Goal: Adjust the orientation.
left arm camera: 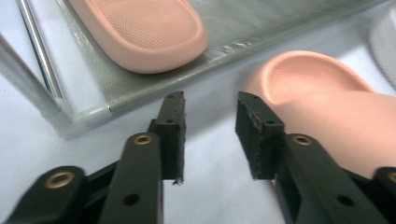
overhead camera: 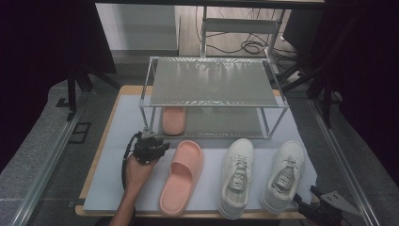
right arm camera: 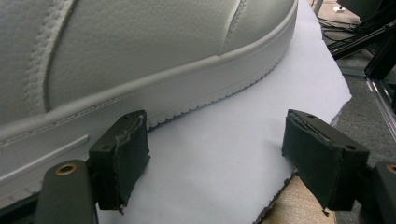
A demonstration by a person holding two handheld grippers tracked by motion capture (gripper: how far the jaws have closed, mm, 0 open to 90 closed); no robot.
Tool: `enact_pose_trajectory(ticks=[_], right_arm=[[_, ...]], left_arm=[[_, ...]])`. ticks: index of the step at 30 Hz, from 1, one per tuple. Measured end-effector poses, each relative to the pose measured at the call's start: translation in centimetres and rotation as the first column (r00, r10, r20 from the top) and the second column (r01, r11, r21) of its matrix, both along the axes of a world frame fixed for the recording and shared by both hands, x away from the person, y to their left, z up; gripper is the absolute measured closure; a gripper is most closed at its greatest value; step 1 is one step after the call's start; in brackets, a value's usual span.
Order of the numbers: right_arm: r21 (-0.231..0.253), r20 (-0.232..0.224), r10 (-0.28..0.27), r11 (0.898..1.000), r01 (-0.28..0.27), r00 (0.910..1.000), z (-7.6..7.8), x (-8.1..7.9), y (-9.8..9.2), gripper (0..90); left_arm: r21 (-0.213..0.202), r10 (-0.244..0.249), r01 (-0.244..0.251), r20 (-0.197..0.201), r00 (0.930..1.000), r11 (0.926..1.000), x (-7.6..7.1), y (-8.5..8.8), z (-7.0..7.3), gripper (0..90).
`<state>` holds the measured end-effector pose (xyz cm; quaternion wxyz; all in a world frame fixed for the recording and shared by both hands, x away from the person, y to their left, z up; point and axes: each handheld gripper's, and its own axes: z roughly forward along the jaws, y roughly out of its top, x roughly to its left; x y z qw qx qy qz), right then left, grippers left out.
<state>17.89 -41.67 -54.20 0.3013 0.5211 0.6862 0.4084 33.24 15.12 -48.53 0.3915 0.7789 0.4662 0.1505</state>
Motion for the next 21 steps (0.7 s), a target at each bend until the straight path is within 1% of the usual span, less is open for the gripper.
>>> enact_pose_trajectory(ticks=[2,5,8,11,14,17,21], right_arm=[[0.0,0.0,0.0,1.0,0.0,1.0,0.0,0.0,0.0,22.4],[0.0,0.0,0.0,1.0,0.0,1.0,0.0,0.0,0.0,22.5],[0.0,0.001,0.0,1.0,0.0,1.0,0.0,0.0,0.0,22.4],[0.0,0.001,0.0,1.0,0.0,1.0,0.0,0.0,0.0,22.5],[0.001,0.001,-0.001,1.0,0.001,1.0,0.0,0.0,0.0,22.4],[0.001,0.002,-0.001,1.0,0.001,1.0,0.0,0.0,0.0,22.4],[0.001,0.002,-0.002,1.0,0.002,1.0,0.0,0.0,0.0,22.4]], left_arm=[[0.0,-0.016,0.016,0.0,0.9999,0.9999,-0.6,0.1,0.3,56.0],[0.004,-0.021,0.021,0.0,0.9998,0.9998,-1.6,0.3,0.6,49.3],[0.005,-0.014,0.014,-0.003,0.9999,0.9999,-2.5,0.5,0.7,42.6],[-0.004,-0.012,0.012,0.001,0.9999,0.9999,-3.5,1.0,0.9,38.9],[-0.02,-0.013,0.013,0.004,0.9999,0.9997,-4.5,1.5,1.1,39.5],[-0.03,-0.029,0.029,0.012,0.9995,0.9991,-5.6,1.8,1.5,43.0],[-0.063,-0.074,0.075,0.02,0.9971,0.9952,-7.0,2.0,1.8,48.2]])
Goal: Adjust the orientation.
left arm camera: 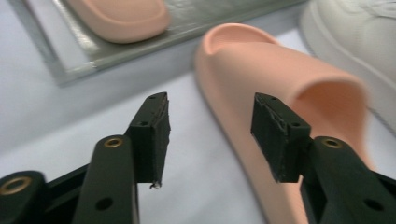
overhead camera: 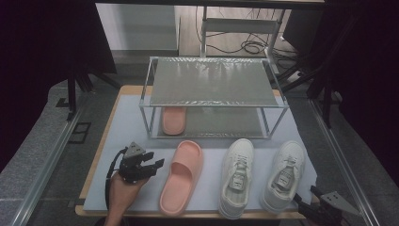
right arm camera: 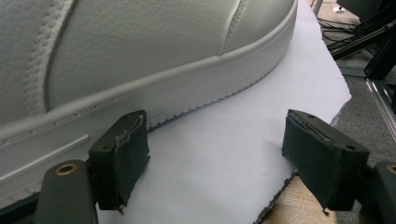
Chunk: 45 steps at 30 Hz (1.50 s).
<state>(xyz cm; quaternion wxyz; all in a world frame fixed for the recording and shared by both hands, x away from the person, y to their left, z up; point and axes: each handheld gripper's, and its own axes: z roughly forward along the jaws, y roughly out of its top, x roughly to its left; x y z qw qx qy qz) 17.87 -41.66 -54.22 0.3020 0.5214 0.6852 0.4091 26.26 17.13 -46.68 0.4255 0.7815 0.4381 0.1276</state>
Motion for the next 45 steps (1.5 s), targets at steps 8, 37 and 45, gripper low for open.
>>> enact_pose_trajectory(ticks=[8,37,45], right_arm=[[0.002,-0.001,-0.001,1.0,0.001,1.0,0.0,0.0,0.0,22.4],[0.002,0.001,0.001,1.0,-0.001,1.0,0.0,0.0,0.0,22.4],[0.002,0.001,0.0,1.0,0.0,1.0,0.0,0.0,0.0,22.4]], left_arm=[[-0.033,-0.068,0.068,-0.001,0.9977,0.9972,-1.3,-1.1,0.2,54.2],[-0.02,-0.039,0.038,-0.048,0.9981,0.9991,1.2,-4.3,-2.0,65.0],[-0.026,-0.028,0.027,-0.052,0.9982,0.9993,1.3,-4.3,-2.1,66.7]])
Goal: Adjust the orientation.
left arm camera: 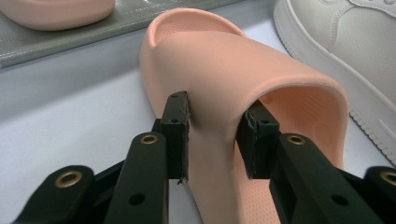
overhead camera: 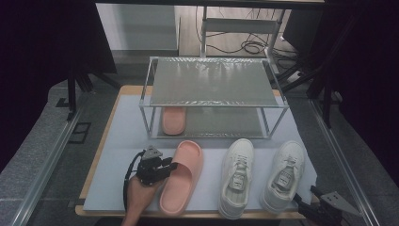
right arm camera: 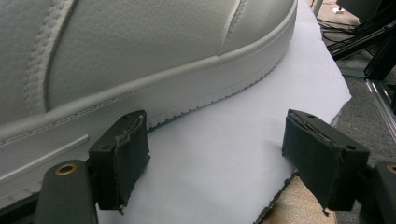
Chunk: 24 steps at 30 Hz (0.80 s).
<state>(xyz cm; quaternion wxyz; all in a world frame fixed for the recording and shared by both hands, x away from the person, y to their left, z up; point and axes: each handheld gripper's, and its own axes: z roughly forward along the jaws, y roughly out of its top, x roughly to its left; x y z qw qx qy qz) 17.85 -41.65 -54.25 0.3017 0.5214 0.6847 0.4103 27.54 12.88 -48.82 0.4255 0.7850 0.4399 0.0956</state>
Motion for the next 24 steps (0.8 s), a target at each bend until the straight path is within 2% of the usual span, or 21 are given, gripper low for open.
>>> enact_pose_trajectory(ticks=[10,24], right_arm=[[0.0,0.0,0.0,1.0,0.0,1.0,0.0,0.0,0.0,22.4],[0.0,0.001,0.001,1.0,-0.001,1.0,-0.01,0.0,-0.01,22.4]], left_arm=[[0.007,0.008,-0.008,0.007,0.9999,0.9999,0.12,-0.24,0.15,71.5],[0.033,-0.009,0.008,0.016,0.9998,0.9994,0.41,-0.93,0.6,75.0]])
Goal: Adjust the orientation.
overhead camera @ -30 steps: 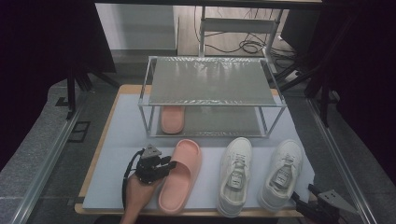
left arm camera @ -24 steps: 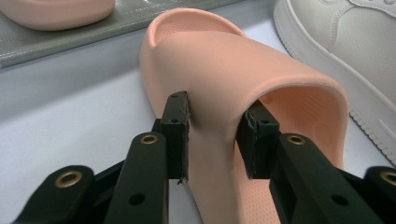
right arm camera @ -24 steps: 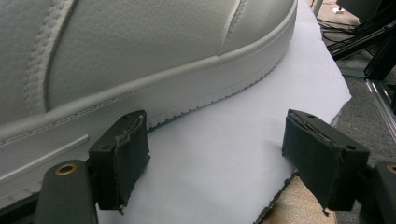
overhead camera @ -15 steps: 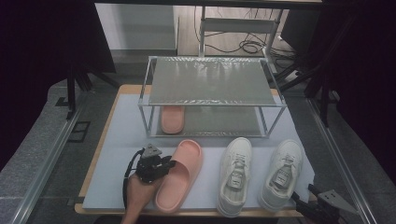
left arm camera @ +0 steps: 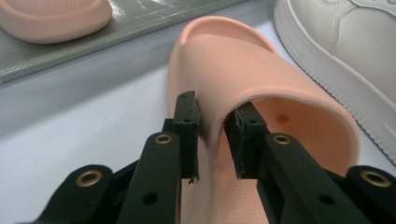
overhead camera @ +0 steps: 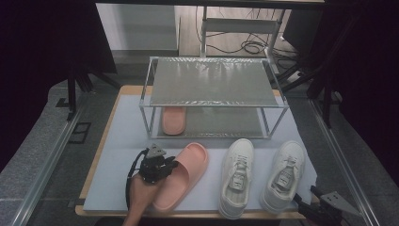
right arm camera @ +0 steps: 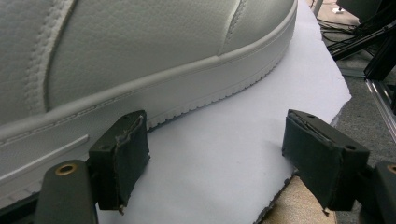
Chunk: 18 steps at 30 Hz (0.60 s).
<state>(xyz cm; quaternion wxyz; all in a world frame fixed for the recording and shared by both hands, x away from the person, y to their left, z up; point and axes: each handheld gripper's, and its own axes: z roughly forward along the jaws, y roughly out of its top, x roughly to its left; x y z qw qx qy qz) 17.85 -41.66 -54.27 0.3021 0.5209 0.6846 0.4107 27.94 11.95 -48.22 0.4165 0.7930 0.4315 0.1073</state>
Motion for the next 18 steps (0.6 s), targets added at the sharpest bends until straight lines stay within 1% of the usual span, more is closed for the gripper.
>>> enact_pose_trajectory(ticks=[10,14,18], right_arm=[[0.0,0.0,0.0,1.0,0.0,1.0,0.0,0.0,0.0,22.4],[0.0,0.0,0.0,1.0,0.0,1.0,0.0,0.0,0.0,22.4],[0.0,0.0,0.0,1.0,0.0,1.0,0.0,0.0,0.0,22.4]], left_arm=[[-0.006,0.0,0.0,0.015,0.9999,1.0,0.3,0.0,0.7,76.3],[-0.004,0.018,-0.017,0.033,0.9993,0.9998,0.4,-0.2,1.1,76.5],[-0.014,0.028,-0.028,0.041,0.9987,0.9995,0.8,-0.4,1.5,76.6]])
